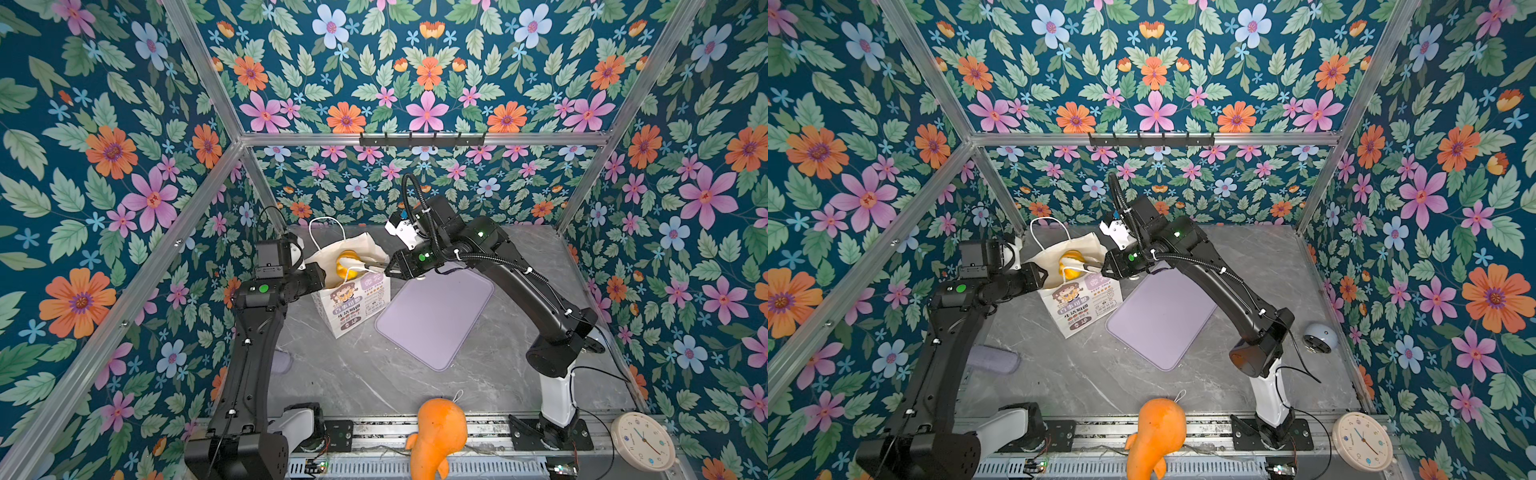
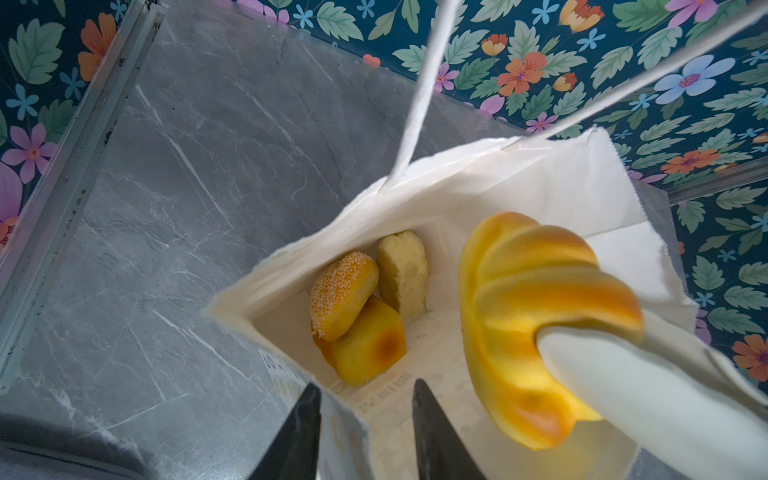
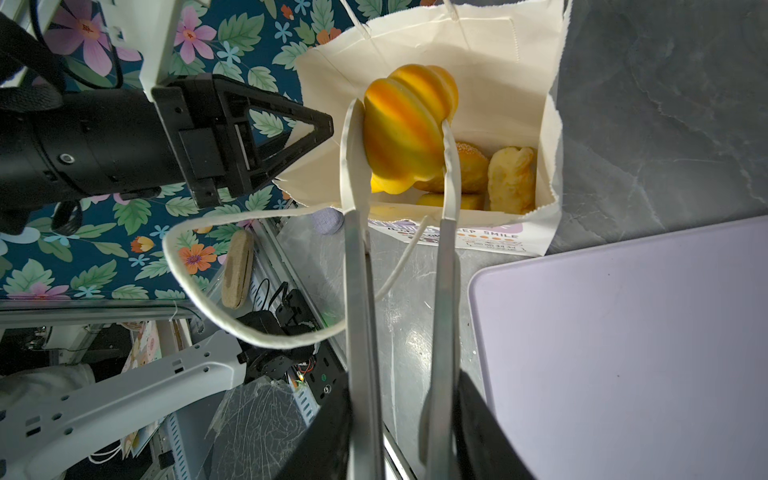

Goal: Place the fake bread into the paper bag
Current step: 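Lower the striped bun into the bag and open the tongs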

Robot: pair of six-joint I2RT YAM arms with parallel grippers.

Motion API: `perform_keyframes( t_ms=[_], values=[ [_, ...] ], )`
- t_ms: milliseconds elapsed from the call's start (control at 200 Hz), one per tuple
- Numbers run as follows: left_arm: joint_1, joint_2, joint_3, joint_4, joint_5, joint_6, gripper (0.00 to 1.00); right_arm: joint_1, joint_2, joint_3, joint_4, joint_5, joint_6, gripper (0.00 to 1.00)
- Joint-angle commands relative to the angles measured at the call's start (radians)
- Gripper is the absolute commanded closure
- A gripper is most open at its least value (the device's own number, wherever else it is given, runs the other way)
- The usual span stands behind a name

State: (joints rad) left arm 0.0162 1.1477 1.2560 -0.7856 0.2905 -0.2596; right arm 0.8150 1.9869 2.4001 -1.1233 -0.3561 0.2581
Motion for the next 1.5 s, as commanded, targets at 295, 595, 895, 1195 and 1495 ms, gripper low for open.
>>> perform_keyframes(
  t_ms=[295,595,895,1195,1495],
  values=[
    [0.000,-0.005,0.000,0.003,0.006,0.002,0.62,0.001,0.018,0.052,-0.020,-0.012,-0.019,0.60],
    [-0.001,-0.003,0.003,0.001,0.007,-0.001,0.62,0.001,0.031,0.074,-0.035,-0.007,-0.025,0.57],
    [-0.001,-0.009,0.003,0.000,0.004,0.001,0.62,0.001,0.043,0.097,-0.041,-0.009,-0.028,0.55],
    [0.000,-0.006,0.003,-0.001,0.002,0.002,0.62,0.001,0.057,0.119,-0.055,-0.011,-0.034,0.52],
    [-0.001,-0.008,0.000,-0.001,0.000,0.002,0.62,0.001,0.058,0.134,-0.054,-0.013,-0.036,0.53]
  ],
)
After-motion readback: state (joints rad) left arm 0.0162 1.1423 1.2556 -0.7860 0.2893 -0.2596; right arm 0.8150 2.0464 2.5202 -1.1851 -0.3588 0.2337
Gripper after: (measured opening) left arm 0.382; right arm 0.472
